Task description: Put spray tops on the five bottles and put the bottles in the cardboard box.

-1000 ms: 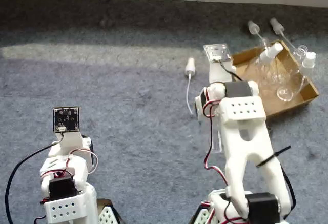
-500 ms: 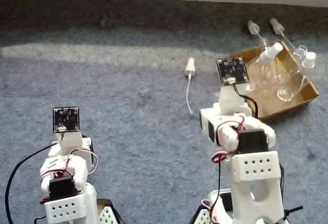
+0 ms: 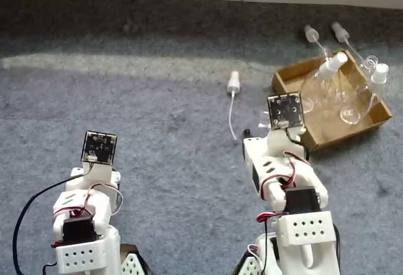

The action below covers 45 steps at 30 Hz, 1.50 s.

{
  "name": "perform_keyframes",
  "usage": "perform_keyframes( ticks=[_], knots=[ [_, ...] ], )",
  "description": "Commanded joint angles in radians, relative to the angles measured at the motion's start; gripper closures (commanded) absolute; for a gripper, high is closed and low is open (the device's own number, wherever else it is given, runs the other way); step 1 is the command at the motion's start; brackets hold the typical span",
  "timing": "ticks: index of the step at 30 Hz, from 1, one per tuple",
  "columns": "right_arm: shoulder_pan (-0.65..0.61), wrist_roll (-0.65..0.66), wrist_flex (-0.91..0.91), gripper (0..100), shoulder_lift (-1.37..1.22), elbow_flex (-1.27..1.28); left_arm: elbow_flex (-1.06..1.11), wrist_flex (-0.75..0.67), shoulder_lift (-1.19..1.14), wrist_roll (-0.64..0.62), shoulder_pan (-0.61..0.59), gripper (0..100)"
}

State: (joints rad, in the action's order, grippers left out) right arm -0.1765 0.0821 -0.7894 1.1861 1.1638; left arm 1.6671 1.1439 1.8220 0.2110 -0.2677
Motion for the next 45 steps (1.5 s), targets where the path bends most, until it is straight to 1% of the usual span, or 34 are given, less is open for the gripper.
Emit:
perform_keyframes(
  ticks=[1,5,8,15,19,21,26,30,33,36,39,45],
  knots=[
    [-0.007,-0.003,0.093,90.0,0.028,0.01,-0.097,0.006,0.001,0.015,0.022,100],
    [-0.005,-0.003,0.102,90.0,0.027,0.016,-0.171,0.015,-0.001,0.086,0.024,100],
    [-0.005,-0.008,0.102,90.0,0.028,0.018,-0.236,0.064,-0.001,0.114,0.024,100],
    [-0.001,-0.011,0.105,90.0,0.031,0.048,-0.321,0.089,-0.001,0.114,0.024,100],
    [0.074,-0.012,0.108,90.0,0.031,0.048,-0.321,0.089,-0.001,0.114,0.025,99],
    [0.096,-0.012,0.108,90.0,0.031,0.048,-0.323,0.086,-0.001,0.114,0.042,99],
    [0.102,-0.012,0.108,90.0,0.031,0.048,-0.351,0.089,-0.002,0.11,0.111,99],
    [0.102,-0.012,0.108,90.0,0.031,0.054,-0.414,0.087,-0.01,0.109,0.116,99],
    [0.102,-0.012,0.108,90.0,0.031,0.074,-0.478,0.083,-0.105,0.109,0.116,99],
    [0.102,-0.012,0.108,90.0,0.031,0.074,-0.585,0.081,-0.285,0.109,0.124,99],
    [0.102,-0.012,0.108,90.0,0.031,0.074,-0.704,0.081,-0.479,0.109,0.193,99],
    [0.104,-0.012,0.107,90.0,0.031,0.077,-0.888,0.081,-0.788,0.109,0.363,99]
  ],
)
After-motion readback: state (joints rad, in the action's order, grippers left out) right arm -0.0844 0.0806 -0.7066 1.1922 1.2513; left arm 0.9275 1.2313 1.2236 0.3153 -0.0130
